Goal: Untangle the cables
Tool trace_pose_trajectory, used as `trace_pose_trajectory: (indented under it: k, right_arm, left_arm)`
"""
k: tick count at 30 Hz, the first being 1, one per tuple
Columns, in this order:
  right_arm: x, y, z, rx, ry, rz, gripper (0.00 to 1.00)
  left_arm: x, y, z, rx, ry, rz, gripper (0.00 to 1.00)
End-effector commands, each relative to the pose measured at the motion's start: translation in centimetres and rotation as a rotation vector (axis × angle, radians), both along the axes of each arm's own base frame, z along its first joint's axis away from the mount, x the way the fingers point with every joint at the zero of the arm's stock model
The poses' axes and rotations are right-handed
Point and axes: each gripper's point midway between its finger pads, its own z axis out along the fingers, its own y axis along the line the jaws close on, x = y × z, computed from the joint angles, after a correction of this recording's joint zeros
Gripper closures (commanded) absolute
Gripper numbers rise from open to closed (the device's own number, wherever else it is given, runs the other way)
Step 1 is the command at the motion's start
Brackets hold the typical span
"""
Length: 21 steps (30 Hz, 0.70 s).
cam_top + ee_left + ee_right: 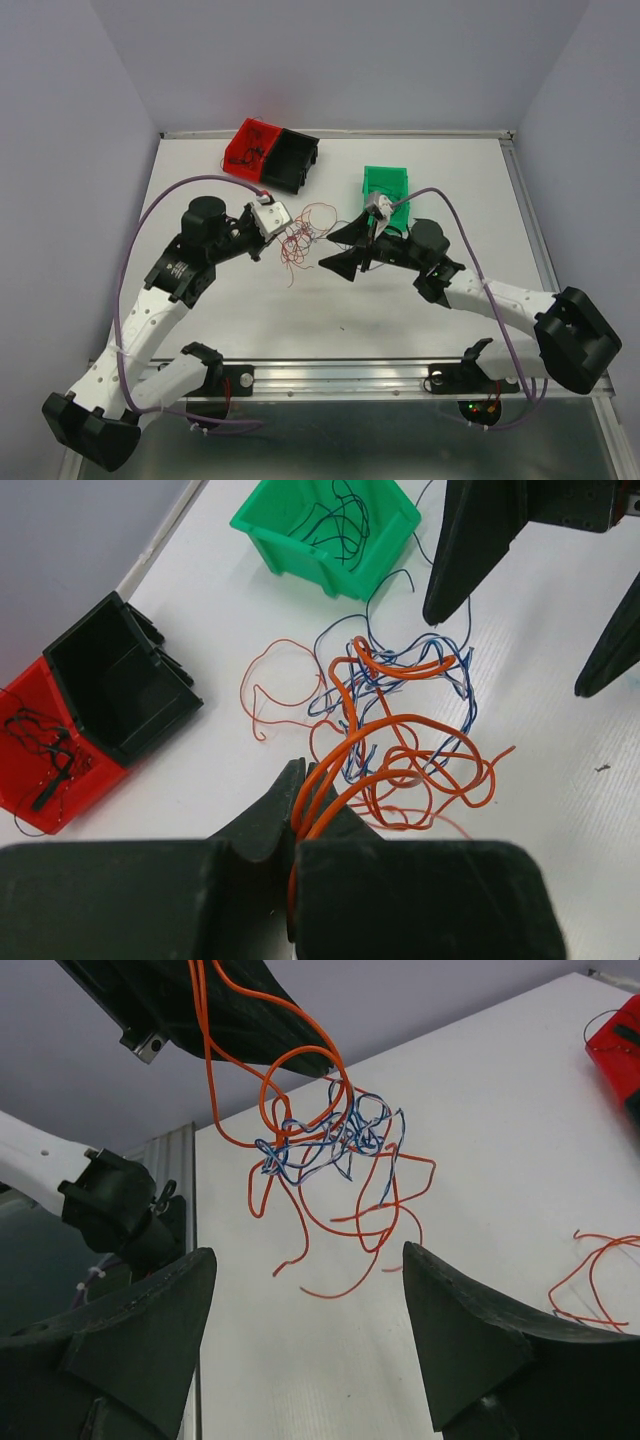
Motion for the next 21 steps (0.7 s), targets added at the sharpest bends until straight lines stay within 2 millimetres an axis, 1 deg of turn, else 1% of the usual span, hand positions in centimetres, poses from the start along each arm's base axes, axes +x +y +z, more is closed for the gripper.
trace_pose_trajectory:
  k: [1, 7, 10, 14, 18, 19, 21]
  right_arm:
    - [0.4, 1.5, 5.0, 0.118, -0.095, 0.0, 0.2]
    - [0.4, 2.5, 5.3, 0.145, -0.102, -0.001, 0.2]
    - [0.3, 2.9, 5.9, 0.178, -0.108, -0.008, 0.21]
    - [0.9, 3.2, 6.0, 0.199, -0.098, -0.029, 0.25]
    - [1.6, 3.6, 6.0, 0.214, -0.083, -0.051, 0.26]
    - [1.7, 3.7, 6.0, 0.22, -0.077, -0.054, 0.27]
    - [2.1, 3.7, 6.1, 0.238, -0.07, -0.071, 0.35]
  left_arm:
    - [-0.2, -0.4, 1.6, -0.045, -0.05, -0.016, 1.0]
    - [-0.5, -0.5, 1.6, -0.045, -0.054, -0.026, 1.0]
    - [-0.7, -0.7, 1.4, -0.045, -0.05, -0.036, 1.0]
    - [-1.0, -0.8, 1.2, -0.042, -0.044, -0.05, 1.0]
    - [-1.2, -0.9, 1.3, -0.042, -0.046, -0.057, 1.0]
    - [-1.3, -0.9, 1.4, -0.043, -0.05, -0.062, 1.0]
    - [-1.5, -1.0, 1.4, -0.043, -0.049, -0.071, 1.0]
